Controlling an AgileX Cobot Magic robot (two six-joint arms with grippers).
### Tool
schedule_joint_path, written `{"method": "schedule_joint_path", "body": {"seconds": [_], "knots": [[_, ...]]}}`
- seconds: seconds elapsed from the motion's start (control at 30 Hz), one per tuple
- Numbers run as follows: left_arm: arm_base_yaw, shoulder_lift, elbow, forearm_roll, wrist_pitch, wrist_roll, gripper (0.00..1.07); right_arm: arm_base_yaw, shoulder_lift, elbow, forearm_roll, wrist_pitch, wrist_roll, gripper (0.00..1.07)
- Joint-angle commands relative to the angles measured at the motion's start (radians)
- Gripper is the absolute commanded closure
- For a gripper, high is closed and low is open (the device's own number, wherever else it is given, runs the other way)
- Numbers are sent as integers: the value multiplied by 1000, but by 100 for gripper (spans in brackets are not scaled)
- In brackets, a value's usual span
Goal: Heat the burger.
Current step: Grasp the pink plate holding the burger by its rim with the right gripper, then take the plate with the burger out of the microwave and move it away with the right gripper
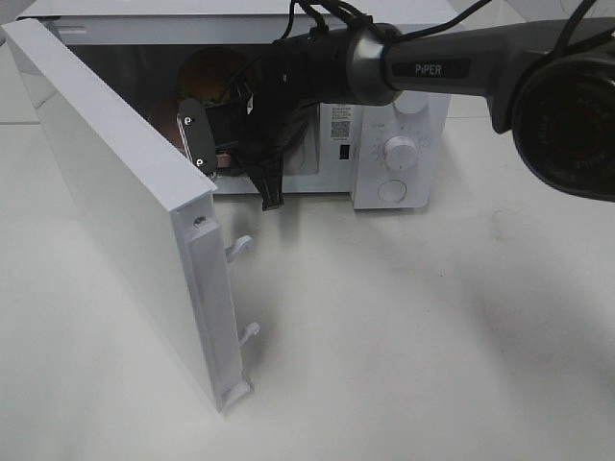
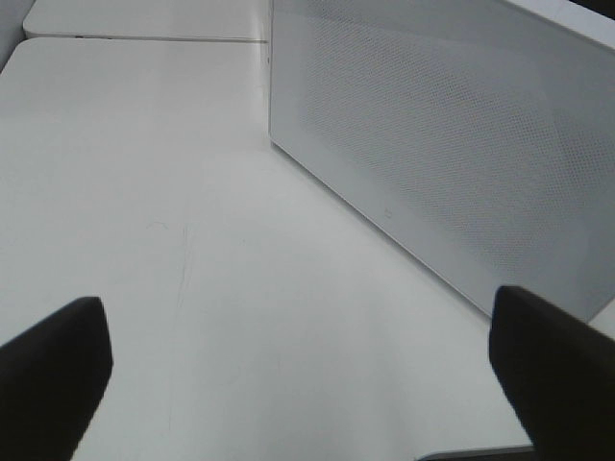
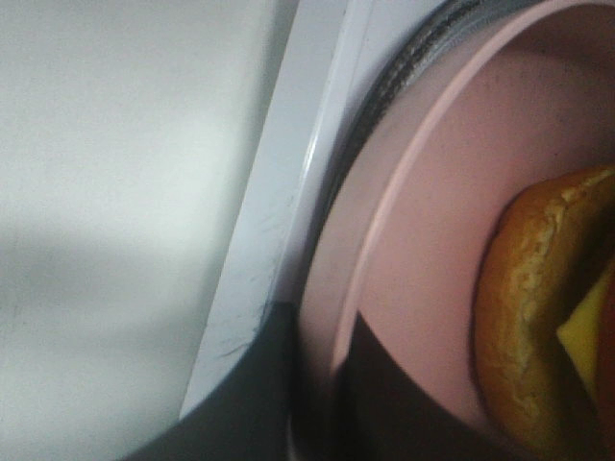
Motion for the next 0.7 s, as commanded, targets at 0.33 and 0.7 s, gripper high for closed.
{"method": "schedule_joint_path", "body": {"seconds": [0.33, 0.7], "knots": [[1, -6, 4, -9, -12, -5, 6, -1, -108, 75, 50, 54, -63, 107], [1, -6, 4, -9, -12, -5, 6, -3, -210, 209, 136, 27, -232, 107]]}}
